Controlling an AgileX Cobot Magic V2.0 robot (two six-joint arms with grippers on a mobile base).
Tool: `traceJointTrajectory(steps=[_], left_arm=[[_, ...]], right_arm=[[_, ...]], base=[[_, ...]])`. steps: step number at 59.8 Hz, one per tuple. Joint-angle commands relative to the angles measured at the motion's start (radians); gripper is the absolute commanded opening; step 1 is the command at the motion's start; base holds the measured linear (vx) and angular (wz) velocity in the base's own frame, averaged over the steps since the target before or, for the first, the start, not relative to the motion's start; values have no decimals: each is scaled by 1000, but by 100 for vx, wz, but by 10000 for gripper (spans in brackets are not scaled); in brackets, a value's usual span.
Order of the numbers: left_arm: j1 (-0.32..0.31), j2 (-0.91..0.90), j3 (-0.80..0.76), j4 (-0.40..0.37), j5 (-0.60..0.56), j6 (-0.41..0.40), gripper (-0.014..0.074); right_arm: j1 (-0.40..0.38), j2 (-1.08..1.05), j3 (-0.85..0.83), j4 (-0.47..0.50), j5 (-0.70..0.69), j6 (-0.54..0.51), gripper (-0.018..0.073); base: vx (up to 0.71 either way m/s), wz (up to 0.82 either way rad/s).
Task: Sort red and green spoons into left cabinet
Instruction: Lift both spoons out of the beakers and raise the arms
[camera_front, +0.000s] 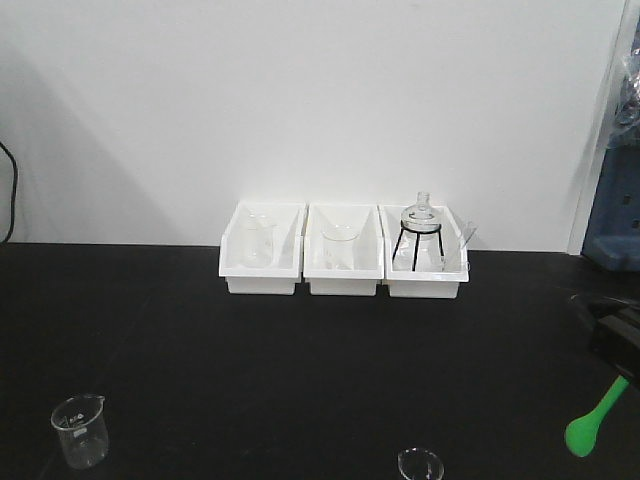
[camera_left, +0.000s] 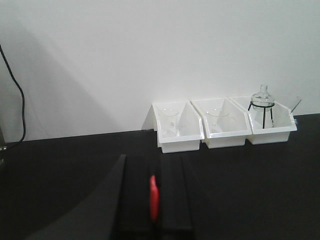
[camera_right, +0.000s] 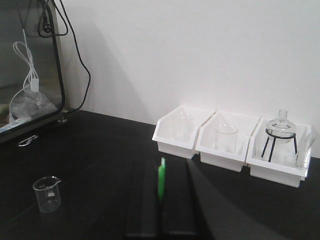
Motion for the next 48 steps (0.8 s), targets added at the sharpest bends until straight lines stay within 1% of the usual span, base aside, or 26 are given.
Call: traceJointTrajectory(steps=[1, 48], left_arm=[[-8, 10, -27, -17, -64, -12, -3], [-8, 10, -27, -17, -58, -12, -3]], right_arm=[[-2, 0, -28, 3, -87, 4, -3], [-2, 0, -28, 3, -84, 3, -3]], base=[[0, 0], [0, 0]])
